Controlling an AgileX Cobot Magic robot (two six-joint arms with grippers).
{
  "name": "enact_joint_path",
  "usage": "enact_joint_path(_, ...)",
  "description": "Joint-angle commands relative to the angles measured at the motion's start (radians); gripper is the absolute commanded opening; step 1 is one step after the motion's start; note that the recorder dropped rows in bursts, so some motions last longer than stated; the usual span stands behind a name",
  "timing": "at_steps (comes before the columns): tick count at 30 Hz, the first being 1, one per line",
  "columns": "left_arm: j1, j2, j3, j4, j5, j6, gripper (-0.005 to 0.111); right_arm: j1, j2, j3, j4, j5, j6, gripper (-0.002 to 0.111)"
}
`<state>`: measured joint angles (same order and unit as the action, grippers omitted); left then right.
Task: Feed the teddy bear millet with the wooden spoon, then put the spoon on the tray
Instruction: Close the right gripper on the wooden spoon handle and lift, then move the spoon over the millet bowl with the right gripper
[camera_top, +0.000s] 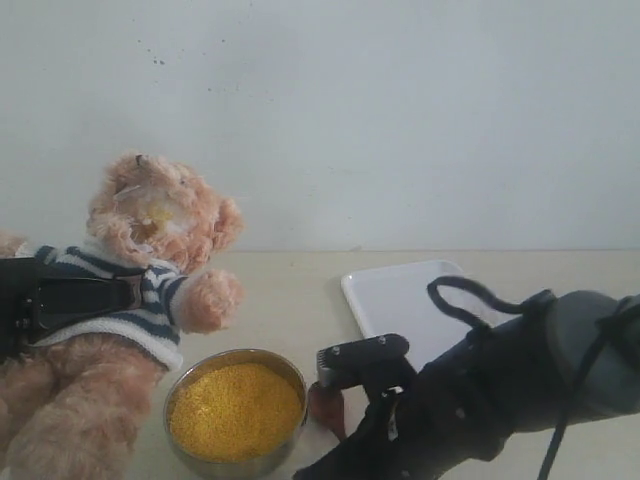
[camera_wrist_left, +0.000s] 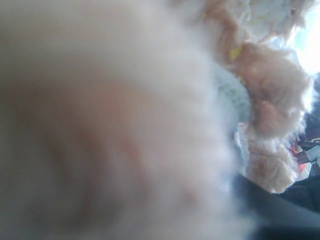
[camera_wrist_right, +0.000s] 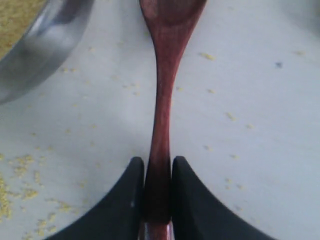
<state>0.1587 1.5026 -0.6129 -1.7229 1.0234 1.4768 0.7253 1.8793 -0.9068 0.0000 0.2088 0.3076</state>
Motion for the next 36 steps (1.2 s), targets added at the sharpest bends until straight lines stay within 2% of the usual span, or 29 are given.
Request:
enact_joint_path(1, 0.040, -0.013, 0.001, -0.021, 0.021, 0.008, 0.004, -0.095, -0.127, -0.002, -0.018, 0.110, -0.052, 0.000)
enact_joint_path(7, 0.076, -0.013, 0.001, -0.021, -0.008, 0.009, 0.004, -0.170, -0.317, -0.002, -0.013, 0.305, -0.308, 0.000)
enact_joint_path(13, 0.076, -0.013, 0.001, -0.021, -0.192, -0.001, 0.004, -0.167, -0.463, -0.002, 0.060, 0.564, -0.563, 0.000)
enact_joint_path(17, 0.076, -0.013, -0.002, -0.021, -0.190, -0.018, 0.004, -0.167, -0.538, -0.006, 0.099, 0.592, -0.601, 0.000)
enact_joint_path(20, 0.076, -0.013, -0.015, -0.021, -0.199, -0.026, 0.004, -0.166, -0.532, -0.072, 0.099, 0.729, -0.588, 0.000)
enact_joint_path(24, 0.076, -0.005, -0.055, -0.021, -0.219, -0.026, 0.004, -0.068, -0.500, -0.218, 0.051, 0.881, -0.573, 0.000)
enact_joint_path(30, 0.076, 0.032, -0.074, -0.021, -0.214, -0.021, 0.004, 0.125, -0.353, -0.431, -0.264, 1.004, -0.466, 0.000)
enact_joint_path(36, 0.076, 0.054, -0.074, -0.021, -0.309, 0.102, 0.004, 0.254, -0.180, -0.551, -0.476, 1.012, -0.463, 0.000)
